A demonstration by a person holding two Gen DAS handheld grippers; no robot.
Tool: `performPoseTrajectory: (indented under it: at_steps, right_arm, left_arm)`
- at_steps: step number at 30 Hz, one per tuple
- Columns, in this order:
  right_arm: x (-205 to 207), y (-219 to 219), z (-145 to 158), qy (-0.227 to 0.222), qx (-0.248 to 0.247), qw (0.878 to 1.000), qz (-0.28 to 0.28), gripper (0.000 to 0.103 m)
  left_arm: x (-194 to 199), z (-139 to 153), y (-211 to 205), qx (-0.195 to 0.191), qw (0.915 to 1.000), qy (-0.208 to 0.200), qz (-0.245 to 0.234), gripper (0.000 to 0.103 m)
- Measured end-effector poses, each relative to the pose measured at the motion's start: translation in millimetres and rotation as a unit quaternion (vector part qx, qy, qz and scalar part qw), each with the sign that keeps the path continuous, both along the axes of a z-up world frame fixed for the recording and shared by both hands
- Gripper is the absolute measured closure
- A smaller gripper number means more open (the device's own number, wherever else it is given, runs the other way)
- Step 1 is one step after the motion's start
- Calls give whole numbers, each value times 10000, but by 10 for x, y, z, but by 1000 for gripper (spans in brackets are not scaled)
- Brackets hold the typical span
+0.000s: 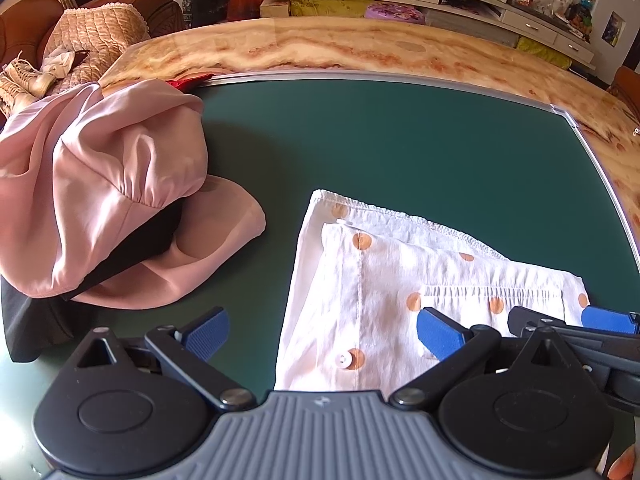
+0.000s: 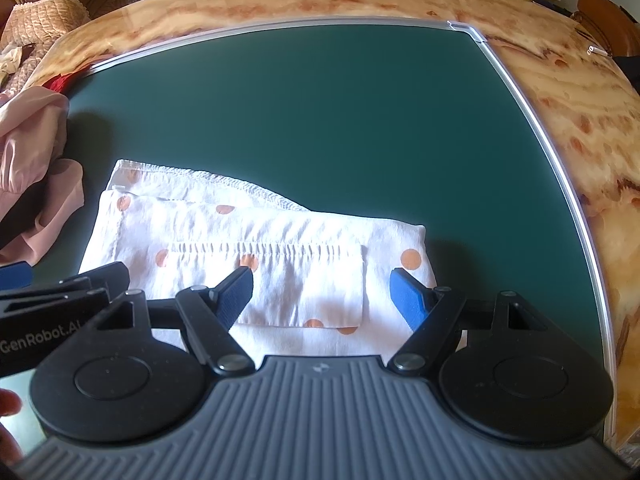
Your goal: Fold clothes
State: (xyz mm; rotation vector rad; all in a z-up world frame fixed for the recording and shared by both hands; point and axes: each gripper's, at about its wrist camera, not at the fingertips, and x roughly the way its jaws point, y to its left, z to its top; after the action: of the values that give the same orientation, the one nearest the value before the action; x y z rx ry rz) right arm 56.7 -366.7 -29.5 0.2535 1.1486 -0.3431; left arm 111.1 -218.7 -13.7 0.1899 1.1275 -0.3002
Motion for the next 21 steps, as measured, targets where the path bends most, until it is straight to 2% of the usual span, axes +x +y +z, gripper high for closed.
performPoseTrajectory:
  at_steps: [21]
  right_arm:
    - [-137,22,32,-8,24,10000,-23,20]
  left_arm:
    - [-145,54,37,-7,10000,-10,-12,0]
